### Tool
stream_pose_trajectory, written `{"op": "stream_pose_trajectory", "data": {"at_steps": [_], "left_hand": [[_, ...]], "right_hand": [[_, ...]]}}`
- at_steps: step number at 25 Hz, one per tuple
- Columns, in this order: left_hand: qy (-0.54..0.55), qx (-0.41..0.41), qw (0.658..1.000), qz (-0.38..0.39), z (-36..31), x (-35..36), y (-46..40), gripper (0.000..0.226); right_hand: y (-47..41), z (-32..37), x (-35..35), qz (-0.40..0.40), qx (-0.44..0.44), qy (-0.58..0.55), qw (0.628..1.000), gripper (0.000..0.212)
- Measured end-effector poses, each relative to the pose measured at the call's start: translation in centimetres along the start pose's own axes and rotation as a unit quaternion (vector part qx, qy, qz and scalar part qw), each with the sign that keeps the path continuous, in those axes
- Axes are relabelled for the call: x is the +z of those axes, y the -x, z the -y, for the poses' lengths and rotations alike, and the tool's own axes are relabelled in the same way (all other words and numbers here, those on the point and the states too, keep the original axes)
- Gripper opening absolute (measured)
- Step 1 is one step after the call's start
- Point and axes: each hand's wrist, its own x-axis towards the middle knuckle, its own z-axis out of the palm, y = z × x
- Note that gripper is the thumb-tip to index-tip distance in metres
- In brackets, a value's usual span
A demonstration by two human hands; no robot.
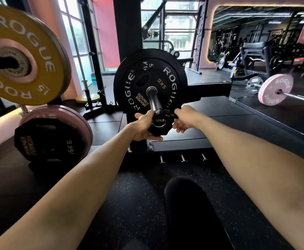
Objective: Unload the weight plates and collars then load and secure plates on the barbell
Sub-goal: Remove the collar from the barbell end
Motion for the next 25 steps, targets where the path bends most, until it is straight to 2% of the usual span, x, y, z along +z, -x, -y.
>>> {"op": "stream_pose_trajectory", "data": {"at_steps": [6,9,11,14,16,18,21,25], "left_hand": [[-0.026,0.004,0.998,0.052,-3.7,0.0,2.6,0.069],[-0.022,0.032,0.998,0.058,-6.2,0.6,3.2,0.065],[-0.05,0.072,0.993,0.085,-7.8,1.2,3.0,0.054],[-0.099,0.113,0.981,0.12,-9.8,2.0,1.7,0.05],[-0.102,0.124,0.978,0.13,-11.2,2.9,0.1,0.059],[-0.095,0.142,0.978,0.117,-12.6,4.0,-2.3,0.081],[-0.109,0.184,0.972,0.102,-14.7,5.9,-7.0,0.081],[-0.124,0.21,0.962,0.123,-17.3,8.7,-14.6,0.083]], "right_hand": [[2.0,2.3,-1.6,-0.032,-0.018,-0.014,0.999,0.039],[2.2,4.1,-3.4,-0.048,-0.035,-0.025,0.998,0.035],[1.8,4.8,-5.0,-0.058,-0.042,-0.054,0.996,0.032],[0.6,5.4,-7.8,-0.077,-0.051,-0.104,0.99,0.028],[-0.2,5.5,-10.0,-0.089,-0.057,-0.117,0.988,0.03],[-1.3,5.5,-12.3,-0.093,-0.063,-0.126,0.986,0.03],[-4.1,5.1,-15.8,-0.097,-0.066,-0.155,0.981,0.025],[-9.4,3.8,-20.3,-0.115,-0.068,-0.196,0.971,0.024]]}}
